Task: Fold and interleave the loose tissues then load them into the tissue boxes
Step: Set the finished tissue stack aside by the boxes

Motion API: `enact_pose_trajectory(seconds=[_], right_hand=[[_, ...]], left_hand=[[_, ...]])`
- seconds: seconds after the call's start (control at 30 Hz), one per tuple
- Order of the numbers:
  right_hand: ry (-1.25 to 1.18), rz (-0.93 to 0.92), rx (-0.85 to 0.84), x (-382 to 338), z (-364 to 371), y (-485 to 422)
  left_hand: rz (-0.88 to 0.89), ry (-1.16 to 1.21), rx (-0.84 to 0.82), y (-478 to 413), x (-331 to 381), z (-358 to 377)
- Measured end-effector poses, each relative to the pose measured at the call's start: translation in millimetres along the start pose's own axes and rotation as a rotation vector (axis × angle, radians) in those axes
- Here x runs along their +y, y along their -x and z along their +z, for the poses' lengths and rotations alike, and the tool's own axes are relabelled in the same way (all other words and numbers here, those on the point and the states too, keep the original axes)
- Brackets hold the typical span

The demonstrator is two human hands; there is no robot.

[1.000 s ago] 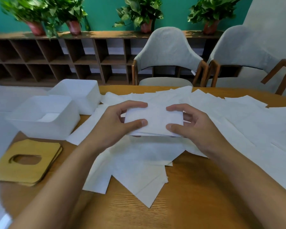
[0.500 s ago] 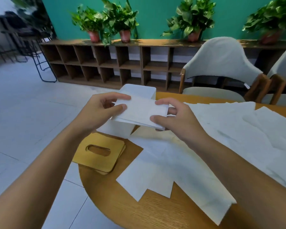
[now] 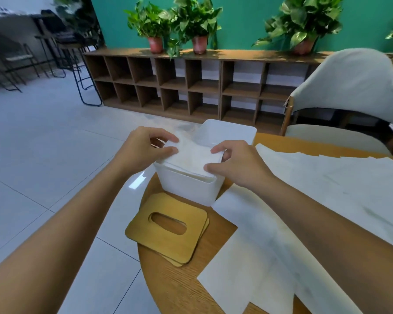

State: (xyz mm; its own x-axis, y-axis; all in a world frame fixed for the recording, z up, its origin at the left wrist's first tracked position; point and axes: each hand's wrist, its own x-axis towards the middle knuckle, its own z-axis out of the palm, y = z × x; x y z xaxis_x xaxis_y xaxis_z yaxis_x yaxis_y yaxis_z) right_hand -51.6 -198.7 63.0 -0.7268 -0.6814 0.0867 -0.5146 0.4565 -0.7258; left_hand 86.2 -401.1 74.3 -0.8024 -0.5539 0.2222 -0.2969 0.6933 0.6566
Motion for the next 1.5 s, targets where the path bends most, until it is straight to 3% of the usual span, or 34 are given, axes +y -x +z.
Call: enact_pose_trajectory(seconds=[0.23, 0.4, 0.53, 0.73, 1.17, 1.3, 1.5], right_hand=[[0.38, -0.063, -0.027, -2.2, 11.6, -6.1], [0.502, -0.036, -0.074, -11.1, 16.6, -2.0], [0.374, -0.111, 0.051, -13.7, 1.2, 9.8], [0.169, -0.164, 0.017, 9.0, -42.8, 57.6], [0.149, 0.057, 0.058, 126.7, -138.6, 171.4], [0.158, 0.104, 0.099, 176.6, -154.3, 192.9], [0.203, 0.03, 0.042, 228.5, -145.6, 210.7]], left_hand=[[0.05, -0.301, -0.086, -10.6, -7.1, 15.5], [0.079, -0.357, -0.134, -16.1, -9.0, 21.5], [0.147, -0.363, -0.12, -12.5, 0.8, 17.7], [0.237, -0.179, -0.169, 18.4, 50.9, 25.7], [0.289, 0.043, -0.365, 80.9, 167.8, 155.8], [0.306, -0.047, -0.398, 83.6, 188.1, 202.6], [0.368, -0.087, -0.411, 85.8, 183.5, 253.3]])
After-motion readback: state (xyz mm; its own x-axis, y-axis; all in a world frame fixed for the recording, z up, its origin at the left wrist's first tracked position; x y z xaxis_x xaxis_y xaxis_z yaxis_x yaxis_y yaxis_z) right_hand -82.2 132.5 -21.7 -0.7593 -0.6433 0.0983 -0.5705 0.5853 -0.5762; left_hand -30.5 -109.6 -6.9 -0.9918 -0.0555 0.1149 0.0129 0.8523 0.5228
